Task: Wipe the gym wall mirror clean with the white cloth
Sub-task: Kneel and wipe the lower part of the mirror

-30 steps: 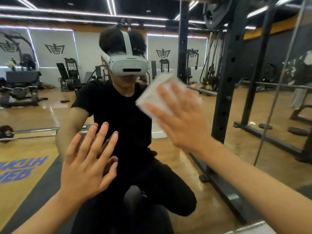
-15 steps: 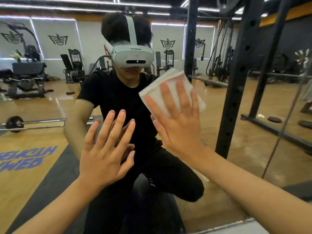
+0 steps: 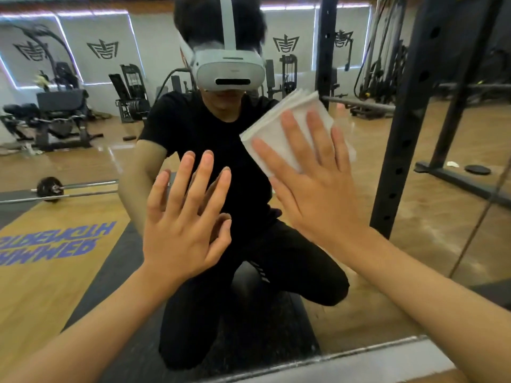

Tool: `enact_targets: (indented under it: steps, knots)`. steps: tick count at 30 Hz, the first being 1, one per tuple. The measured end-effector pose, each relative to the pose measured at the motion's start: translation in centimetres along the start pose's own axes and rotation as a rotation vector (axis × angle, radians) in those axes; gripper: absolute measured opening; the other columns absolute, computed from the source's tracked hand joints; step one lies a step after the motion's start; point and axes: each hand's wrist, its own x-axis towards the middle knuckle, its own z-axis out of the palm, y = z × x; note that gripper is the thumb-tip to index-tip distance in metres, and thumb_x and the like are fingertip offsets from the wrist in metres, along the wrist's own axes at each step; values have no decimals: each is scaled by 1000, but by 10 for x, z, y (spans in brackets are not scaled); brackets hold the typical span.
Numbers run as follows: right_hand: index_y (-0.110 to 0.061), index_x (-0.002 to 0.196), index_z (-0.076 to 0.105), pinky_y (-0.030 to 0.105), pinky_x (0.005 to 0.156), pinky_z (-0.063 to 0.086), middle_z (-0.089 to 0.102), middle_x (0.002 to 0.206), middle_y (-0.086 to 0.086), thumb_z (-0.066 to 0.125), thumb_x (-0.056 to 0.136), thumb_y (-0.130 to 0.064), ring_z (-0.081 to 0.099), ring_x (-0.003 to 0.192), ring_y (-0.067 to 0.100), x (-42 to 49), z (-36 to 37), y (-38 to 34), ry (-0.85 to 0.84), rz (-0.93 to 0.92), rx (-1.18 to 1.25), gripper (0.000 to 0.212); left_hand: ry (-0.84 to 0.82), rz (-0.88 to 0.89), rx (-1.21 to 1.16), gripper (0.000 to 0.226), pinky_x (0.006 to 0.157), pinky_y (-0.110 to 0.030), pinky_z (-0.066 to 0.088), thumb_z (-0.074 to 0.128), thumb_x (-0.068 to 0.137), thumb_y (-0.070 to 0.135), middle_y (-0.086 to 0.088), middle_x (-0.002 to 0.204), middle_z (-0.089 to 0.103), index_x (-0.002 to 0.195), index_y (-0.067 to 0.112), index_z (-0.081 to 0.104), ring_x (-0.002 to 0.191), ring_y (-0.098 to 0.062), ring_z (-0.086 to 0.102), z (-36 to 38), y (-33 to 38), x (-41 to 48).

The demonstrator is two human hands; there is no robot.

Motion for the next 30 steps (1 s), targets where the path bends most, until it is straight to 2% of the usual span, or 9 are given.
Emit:
enact_targets:
  steps: [4,8,11,14,17,20,24,27,30]
  knots:
    - [-35,167,18,60,129,3,6,176,7,36,113,-37,0,162,36,-89,42,-43,0,93,32,57,-23,17,-13,68,128,-54,16,46,103,44,-20,171,25,164,15,37,161,-38,19,-3,-2,1]
    - [-39,166,19,54,130,2,9,174,4,47,105,-40,-2,163,32,-213,72,-66,-193,123,-1,67,-31,80,-34,73,127,-57,15,45,101,60,-23,171,20,162,21,43,162,-40,13,-2,-6,-1]
    - [-38,167,11,57,129,2,-2,177,6,33,113,-41,-6,162,36,-188,68,-84,-150,348,95,59,-26,89,-11,80,127,-58,14,45,99,67,-21,173,15,162,19,42,163,-38,10,-1,-7,-1]
    - [-32,168,12,61,129,-2,-4,175,11,20,115,-40,-7,160,41,-97,48,-103,40,563,280,54,-36,138,6,80,125,-63,14,48,100,63,-20,172,23,164,16,38,162,-33,17,-1,-7,-2]
    - [-27,164,24,62,128,0,3,171,9,30,112,-34,-4,160,39,-36,32,-96,162,502,349,53,-50,166,31,78,125,-66,12,51,100,55,-19,171,25,165,17,35,162,-34,18,-1,-10,-4]
    - [-31,165,19,64,128,8,5,174,10,32,113,-36,-1,160,37,-65,48,-92,149,455,261,53,-60,195,61,76,126,-66,9,54,100,52,-20,171,26,165,18,35,161,-36,19,-1,-12,-5]
    - [-33,168,0,67,126,12,-11,176,10,23,114,-37,-7,161,40,-207,94,-140,99,1008,355,59,-56,283,90,78,124,-65,17,54,101,56,-21,171,27,165,16,35,161,-37,20,2,-13,-6]
    - [-37,164,-16,64,126,20,-22,174,3,27,115,-24,-15,162,28,-265,99,-167,57,1470,530,66,-24,293,132,92,121,-68,21,57,95,71,-23,169,31,164,13,38,159,-38,24,6,-12,-7]
    - [-21,167,-4,62,130,3,-13,174,18,30,112,-14,-11,162,35,-211,91,-164,220,1427,632,65,-14,297,154,95,121,-67,20,57,94,74,-23,169,32,164,13,37,158,-38,26,7,-12,-6]
